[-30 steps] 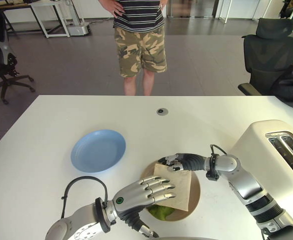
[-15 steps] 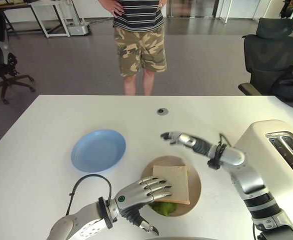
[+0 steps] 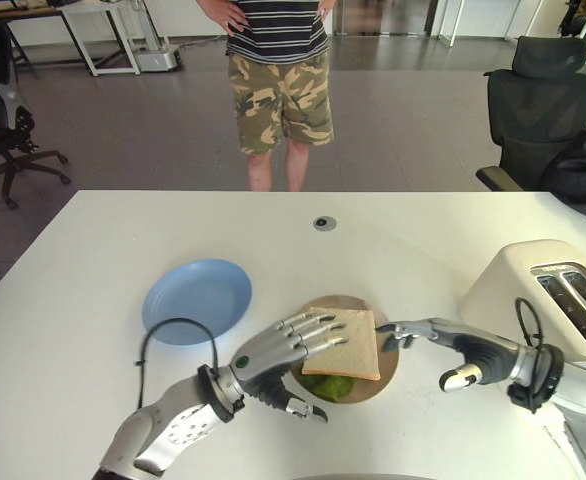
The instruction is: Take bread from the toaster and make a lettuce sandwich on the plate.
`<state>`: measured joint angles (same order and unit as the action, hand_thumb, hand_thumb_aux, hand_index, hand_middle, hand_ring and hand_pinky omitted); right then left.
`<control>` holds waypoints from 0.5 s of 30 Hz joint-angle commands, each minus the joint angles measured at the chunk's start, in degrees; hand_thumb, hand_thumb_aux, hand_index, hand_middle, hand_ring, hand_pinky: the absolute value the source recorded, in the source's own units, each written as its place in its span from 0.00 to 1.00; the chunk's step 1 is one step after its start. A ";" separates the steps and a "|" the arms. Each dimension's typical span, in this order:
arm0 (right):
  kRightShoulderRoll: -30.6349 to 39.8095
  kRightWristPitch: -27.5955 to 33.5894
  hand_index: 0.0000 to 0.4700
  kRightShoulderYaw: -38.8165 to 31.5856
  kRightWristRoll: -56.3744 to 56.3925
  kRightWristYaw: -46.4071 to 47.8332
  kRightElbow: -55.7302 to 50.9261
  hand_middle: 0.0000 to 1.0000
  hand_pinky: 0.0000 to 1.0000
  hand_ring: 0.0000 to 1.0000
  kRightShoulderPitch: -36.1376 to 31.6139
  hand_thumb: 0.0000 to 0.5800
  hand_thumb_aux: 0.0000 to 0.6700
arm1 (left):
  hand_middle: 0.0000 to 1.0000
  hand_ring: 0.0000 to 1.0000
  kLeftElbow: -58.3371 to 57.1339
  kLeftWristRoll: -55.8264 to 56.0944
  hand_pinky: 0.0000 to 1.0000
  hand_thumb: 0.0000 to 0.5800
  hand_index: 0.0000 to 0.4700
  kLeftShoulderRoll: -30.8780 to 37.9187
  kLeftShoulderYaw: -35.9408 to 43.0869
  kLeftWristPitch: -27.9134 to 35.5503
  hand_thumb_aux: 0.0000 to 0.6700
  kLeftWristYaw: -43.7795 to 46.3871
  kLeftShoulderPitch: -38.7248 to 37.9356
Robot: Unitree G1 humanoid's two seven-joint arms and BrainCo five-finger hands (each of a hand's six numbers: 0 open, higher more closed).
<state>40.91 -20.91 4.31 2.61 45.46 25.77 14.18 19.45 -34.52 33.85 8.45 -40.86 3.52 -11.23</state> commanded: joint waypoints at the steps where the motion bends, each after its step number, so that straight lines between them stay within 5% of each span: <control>1: 1.91 -2.83 1.00 2.33 -1.31 0.14 0.97 1.00 1.00 1.00 3.48 1.00 1.00 | 1.00 1.00 3.60 7.36 1.00 1.00 1.00 3.39 -7.70 0.35 1.00 1.82 -3.93; 5: 3.97 -4.93 1.00 0.84 -4.20 1.56 -0.98 1.00 1.00 1.00 7.12 1.00 1.00 | 1.00 1.00 0.51 8.82 1.00 1.00 1.00 8.09 -11.65 -1.31 1.00 5.78 -11.92; 8: 3.66 -7.08 1.00 -3.52 -13.24 -0.15 -6.48 1.00 1.00 1.00 7.39 1.00 1.00 | 1.00 1.00 -3.18 8.94 1.00 1.00 1.00 10.73 -6.61 -1.78 1.00 11.79 -17.00; 15: -3.93 -11.51 1.00 -16.21 -30.87 -12.07 -25.16 1.00 1.00 1.00 -0.96 1.00 1.00 | 1.00 1.00 -12.46 -7.69 1.00 1.00 1.00 2.26 2.91 0.96 1.00 7.33 -8.74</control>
<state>39.03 -32.60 -8.51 -24.07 35.32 5.85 14.45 9.14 -38.02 38.31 9.76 -41.13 13.24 -22.08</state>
